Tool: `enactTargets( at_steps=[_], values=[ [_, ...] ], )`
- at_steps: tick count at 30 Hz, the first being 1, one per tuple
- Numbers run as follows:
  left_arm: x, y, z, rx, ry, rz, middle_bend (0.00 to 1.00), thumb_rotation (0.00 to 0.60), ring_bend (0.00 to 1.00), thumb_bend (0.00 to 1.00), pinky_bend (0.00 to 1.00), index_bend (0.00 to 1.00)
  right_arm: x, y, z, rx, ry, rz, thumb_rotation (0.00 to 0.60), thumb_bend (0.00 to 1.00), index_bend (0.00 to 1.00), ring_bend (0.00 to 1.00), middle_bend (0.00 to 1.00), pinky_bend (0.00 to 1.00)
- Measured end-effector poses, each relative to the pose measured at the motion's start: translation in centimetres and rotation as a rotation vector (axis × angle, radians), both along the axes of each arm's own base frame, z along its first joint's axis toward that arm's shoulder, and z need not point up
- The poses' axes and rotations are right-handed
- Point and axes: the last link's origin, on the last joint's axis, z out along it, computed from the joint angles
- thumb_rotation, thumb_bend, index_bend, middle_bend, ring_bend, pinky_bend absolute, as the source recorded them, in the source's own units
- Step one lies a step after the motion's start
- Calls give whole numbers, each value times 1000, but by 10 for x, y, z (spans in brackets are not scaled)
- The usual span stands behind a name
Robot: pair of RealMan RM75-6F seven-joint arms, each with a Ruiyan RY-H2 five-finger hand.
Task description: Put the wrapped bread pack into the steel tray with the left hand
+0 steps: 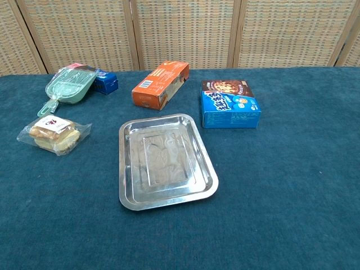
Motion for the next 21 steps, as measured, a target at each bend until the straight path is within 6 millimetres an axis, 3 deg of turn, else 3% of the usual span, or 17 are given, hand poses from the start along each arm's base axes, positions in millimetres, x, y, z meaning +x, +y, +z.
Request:
enactTargets(
  at_steps=[6,10,16,21],
  values=[
    [0,2,-2,-11,6,-3,0,600,0,0,0,0,0,0,1,-1,-7,-6,600,0,0,0,0,0],
    [3,19,-9,-39,23,-39,0,600,0,0,0,0,-2,-2,2,-2,-11,-18,600,0,0,0,0,0],
    [17,82,-38,-181,69,-167,0,600,0,0,0,0,-4,-7,2,5,1,-44,600,0,0,0,0,0],
    [27,139,-74,-339,169,-206,0,600,0,0,0,0,-9,-12,0,13,0,-79,600,0,0,0,0,0]
  ],
)
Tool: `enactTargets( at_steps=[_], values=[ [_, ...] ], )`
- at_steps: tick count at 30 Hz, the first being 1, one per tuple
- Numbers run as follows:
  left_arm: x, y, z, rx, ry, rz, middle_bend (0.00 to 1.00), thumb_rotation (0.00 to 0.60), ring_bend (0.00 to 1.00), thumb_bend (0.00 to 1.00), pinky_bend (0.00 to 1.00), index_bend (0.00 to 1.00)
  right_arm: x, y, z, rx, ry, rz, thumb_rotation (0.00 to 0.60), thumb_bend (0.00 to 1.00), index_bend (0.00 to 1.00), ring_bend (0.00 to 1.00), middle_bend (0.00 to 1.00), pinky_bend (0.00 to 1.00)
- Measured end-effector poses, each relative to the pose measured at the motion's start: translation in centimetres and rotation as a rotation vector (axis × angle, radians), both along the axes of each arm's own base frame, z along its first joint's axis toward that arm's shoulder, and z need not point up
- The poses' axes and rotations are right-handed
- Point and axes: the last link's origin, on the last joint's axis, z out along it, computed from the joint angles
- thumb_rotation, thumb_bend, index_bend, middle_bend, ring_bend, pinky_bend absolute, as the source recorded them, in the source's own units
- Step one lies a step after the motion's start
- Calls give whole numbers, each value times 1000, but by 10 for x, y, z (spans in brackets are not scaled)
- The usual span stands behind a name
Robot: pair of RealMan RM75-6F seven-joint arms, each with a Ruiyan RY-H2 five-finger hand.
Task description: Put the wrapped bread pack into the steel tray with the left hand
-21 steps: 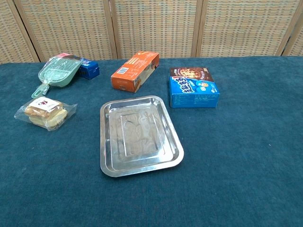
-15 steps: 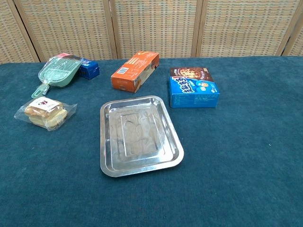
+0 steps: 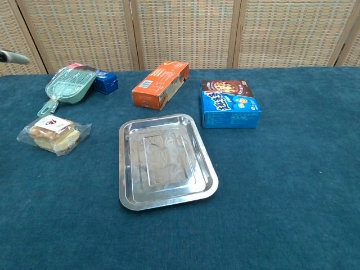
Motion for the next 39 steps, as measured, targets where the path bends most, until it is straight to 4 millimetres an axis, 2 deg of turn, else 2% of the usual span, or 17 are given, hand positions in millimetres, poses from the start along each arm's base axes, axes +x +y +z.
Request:
enactTargets(
  at_steps=[5,10,13,16,17,18,21,26,29,33,37,39],
  values=[
    [3,49,-34,-67,103,24,0,600,0,0,0,0,-4,-5,1,-3,1,-34,600,0,0,0,0,0],
    [2,79,-53,-77,164,53,0,600,0,0,0,0,-7,-9,0,-7,6,-56,600,0,0,0,0,0],
    [1,91,-61,-84,200,65,8,600,0,0,61,1,-10,-11,0,-6,8,-73,600,0,0,0,0,0],
    [-1,100,-69,-105,238,85,123,600,37,0,200,121,-12,-13,-1,-7,12,-85,600,0,0,0,0,0],
    [-2,103,-72,-113,251,90,194,600,81,0,252,213,-13,-13,-1,-6,13,-86,600,0,0,0,0,0],
    [-2,104,-75,-117,255,93,256,600,128,0,298,296,-13,-14,-2,-6,13,-87,600,0,0,0,0,0],
    [-1,108,-87,-125,260,100,381,600,229,0,373,461,-13,-15,-3,-5,13,-89,600,0,0,0,0,0],
    [1,110,-90,-109,251,91,528,600,358,0,458,629,-12,-15,-3,-8,9,-88,600,0,0,0,0,0],
    [2,109,-83,-99,247,86,570,600,396,10,489,658,-19,-15,0,-6,2,-97,600,0,0,0,0,0],
    [10,105,-73,-92,196,77,572,600,397,27,490,660,-37,-18,13,-21,32,-92,600,0,0,0,0,0],
    [31,97,-60,-84,100,29,572,600,397,30,487,660,-43,-18,16,-16,22,-82,600,0,0,0,0,0],
    [48,89,-54,-88,43,-17,572,600,397,30,482,660,-43,-18,15,-10,9,-75,600,0,0,0,0,0]
  ],
)
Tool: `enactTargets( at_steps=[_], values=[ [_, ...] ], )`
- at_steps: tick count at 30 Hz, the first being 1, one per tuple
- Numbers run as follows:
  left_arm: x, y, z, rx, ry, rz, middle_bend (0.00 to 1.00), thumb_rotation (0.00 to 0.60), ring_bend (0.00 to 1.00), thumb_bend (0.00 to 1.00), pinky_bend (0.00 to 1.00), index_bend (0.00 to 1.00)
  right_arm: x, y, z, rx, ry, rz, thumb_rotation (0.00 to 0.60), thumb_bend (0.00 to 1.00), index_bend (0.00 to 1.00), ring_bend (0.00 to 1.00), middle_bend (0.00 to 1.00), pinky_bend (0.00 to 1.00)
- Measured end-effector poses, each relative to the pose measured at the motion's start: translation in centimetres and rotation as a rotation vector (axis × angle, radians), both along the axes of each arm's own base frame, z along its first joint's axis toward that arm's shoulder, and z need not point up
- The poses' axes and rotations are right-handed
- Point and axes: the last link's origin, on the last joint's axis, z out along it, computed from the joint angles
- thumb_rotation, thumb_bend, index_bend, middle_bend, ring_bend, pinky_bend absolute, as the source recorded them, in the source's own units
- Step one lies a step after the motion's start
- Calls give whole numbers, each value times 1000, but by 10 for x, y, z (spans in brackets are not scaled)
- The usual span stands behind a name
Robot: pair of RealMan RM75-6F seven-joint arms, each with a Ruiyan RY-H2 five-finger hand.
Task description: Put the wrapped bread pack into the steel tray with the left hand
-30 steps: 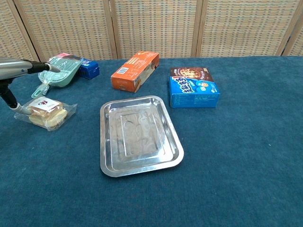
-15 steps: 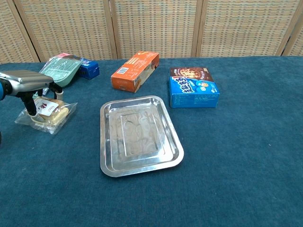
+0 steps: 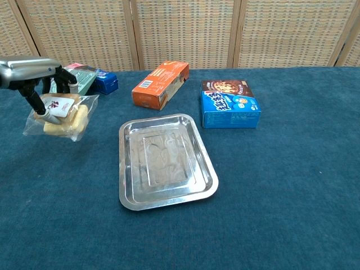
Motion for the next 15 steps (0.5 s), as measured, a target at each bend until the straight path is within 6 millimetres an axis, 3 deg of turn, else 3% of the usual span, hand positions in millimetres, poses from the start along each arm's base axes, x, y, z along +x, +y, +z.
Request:
enactTargets(
  at_steps=[4,7,10,15],
  values=[
    [34,-19,4,-37,-86,-88,564,600,397,30,470,660,0,-1,-1,6,-2,5,600,0,0,0,0,0],
    [55,-30,-6,-79,-91,-147,558,600,398,30,466,660,1,-1,-1,8,-4,4,600,0,0,0,0,0],
    [69,-34,-24,-108,-57,-188,551,600,398,30,466,660,0,-3,-1,11,-5,0,600,0,0,0,0,0],
    [94,-38,-69,-160,-33,-213,540,600,397,30,464,627,0,-6,-1,9,-9,-2,600,0,0,0,0,0]
  ],
)
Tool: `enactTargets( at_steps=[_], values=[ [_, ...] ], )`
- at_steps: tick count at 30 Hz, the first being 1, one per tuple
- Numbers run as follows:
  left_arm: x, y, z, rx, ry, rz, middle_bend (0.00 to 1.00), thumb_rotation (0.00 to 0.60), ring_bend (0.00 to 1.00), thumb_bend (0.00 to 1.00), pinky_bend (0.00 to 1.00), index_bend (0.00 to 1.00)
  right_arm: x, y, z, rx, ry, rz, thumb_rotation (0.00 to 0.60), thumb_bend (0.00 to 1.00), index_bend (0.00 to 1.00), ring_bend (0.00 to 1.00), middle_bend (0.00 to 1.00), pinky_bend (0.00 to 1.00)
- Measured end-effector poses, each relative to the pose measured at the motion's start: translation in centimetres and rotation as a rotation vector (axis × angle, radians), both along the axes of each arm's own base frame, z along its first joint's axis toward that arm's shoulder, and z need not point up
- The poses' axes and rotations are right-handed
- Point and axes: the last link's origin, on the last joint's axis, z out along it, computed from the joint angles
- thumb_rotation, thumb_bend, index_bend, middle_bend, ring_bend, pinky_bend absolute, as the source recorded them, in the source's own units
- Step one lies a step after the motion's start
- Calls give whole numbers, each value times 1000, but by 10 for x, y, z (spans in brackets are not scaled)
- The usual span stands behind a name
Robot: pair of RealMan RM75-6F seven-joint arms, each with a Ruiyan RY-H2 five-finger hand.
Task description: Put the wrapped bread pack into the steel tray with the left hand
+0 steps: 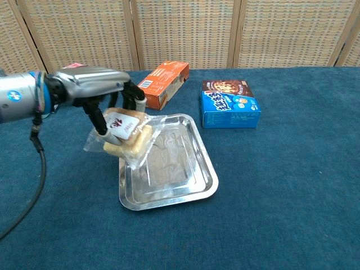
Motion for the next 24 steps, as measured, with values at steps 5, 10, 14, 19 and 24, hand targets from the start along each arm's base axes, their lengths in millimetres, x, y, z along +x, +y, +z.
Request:
enactTargets(
  at_steps=[5,10,14,19,24],
  values=[
    [31,2,-37,-30,-5,-11,250,600,245,10,303,340,-1,-1,0,2,-3,-8,600,0,0,0,0,0],
    [41,4,-51,-50,-5,34,0,600,0,0,0,0,0,-1,1,-1,-4,-2,600,0,0,0,0,0],
    [45,1,-46,-65,1,53,0,600,0,0,0,0,0,0,2,-3,-6,2,600,0,0,0,0,0],
    [48,-4,-26,-49,9,91,0,600,0,0,0,0,2,1,1,-3,-7,7,600,0,0,0,0,0],
    [38,-5,21,89,-22,115,0,600,0,0,0,0,4,2,-1,5,3,18,600,0,0,0,0,0]
  ],
)
